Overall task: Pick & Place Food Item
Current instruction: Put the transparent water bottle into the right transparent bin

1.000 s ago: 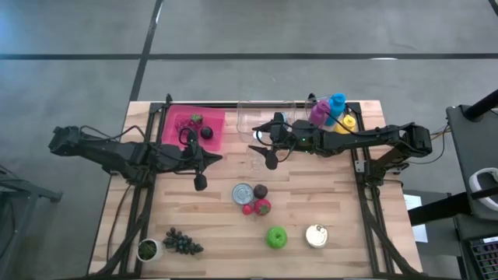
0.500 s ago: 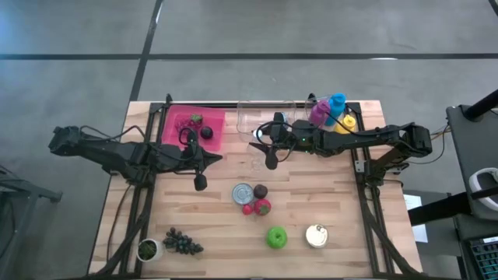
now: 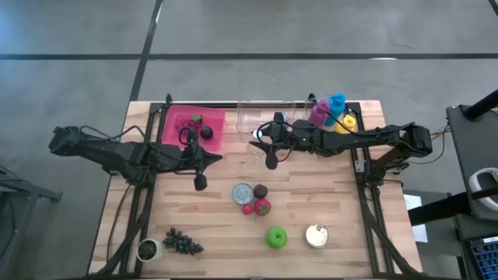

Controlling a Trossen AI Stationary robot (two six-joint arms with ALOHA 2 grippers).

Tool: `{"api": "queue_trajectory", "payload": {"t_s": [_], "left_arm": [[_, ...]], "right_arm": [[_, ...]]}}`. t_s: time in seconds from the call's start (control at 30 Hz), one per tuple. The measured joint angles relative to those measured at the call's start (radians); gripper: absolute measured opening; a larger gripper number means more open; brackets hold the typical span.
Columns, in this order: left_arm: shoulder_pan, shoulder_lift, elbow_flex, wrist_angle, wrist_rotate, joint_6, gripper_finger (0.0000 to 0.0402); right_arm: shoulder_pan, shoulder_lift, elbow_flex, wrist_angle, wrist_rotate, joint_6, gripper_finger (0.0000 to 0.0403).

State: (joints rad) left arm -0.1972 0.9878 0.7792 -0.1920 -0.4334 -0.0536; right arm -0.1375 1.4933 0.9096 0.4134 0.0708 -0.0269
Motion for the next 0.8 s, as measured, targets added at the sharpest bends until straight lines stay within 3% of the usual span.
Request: {"api": "queue_trajectory", "payload": {"t_s": [0.8], "left_arm": [[0.0,0.0,0.0,0.0,0.0,0.0,0.0001]], "right_arm": [[0.0,-0.038,-0.001,-0.022,0.0,0.028,0.0147]]}}
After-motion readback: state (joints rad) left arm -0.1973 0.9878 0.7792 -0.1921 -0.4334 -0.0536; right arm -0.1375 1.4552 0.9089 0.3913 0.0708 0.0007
